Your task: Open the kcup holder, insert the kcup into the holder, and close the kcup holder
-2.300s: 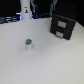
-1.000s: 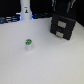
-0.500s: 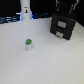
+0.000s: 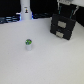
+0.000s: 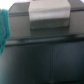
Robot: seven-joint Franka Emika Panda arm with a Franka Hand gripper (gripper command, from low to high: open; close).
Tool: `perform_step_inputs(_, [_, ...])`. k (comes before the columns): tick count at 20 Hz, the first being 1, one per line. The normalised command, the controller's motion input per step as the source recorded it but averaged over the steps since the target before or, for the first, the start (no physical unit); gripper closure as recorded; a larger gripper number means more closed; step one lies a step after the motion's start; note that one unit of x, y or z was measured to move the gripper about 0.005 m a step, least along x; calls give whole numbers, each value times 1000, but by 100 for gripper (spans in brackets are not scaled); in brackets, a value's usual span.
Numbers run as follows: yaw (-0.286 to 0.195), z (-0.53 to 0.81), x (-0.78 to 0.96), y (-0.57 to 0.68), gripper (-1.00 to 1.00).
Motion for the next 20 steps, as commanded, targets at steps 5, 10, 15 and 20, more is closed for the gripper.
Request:
perform_step_inputs(5, [-67, -376, -155, 145, -100])
perform_step_inputs(10, [-23, -409, -192, 144, -100])
perform_step_inputs(15, [-3, -429, -306, 76, -100])
perform_step_inputs(20, [9, -384, -347, 36, -100])
